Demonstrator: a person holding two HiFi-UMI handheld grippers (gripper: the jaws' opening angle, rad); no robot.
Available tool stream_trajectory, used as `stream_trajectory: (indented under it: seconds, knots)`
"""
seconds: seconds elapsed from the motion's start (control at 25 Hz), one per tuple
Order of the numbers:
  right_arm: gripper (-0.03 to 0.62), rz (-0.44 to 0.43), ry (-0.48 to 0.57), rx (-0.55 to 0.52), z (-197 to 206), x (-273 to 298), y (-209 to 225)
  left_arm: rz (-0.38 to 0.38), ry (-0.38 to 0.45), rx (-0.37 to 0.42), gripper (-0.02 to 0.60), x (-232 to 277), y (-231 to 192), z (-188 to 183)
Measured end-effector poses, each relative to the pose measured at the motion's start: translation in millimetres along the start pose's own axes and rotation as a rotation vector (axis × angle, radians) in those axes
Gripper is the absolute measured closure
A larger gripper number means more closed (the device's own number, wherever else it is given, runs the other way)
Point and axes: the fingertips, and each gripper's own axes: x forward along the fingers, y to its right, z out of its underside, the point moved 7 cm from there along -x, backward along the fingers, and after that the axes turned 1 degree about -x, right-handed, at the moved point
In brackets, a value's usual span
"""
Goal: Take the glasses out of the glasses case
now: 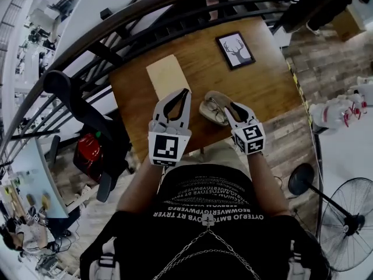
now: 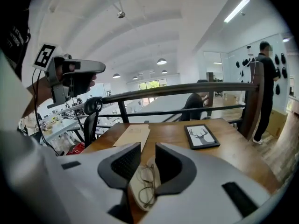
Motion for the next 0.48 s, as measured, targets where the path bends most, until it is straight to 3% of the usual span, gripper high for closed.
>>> stream_trajectory:
  seconds: [0.48]
  knots:
    - [0.489, -0.058, -0.101, 0.064, 53, 36, 10, 0.008, -0.056, -0.028, 0.552, 15, 4, 27]
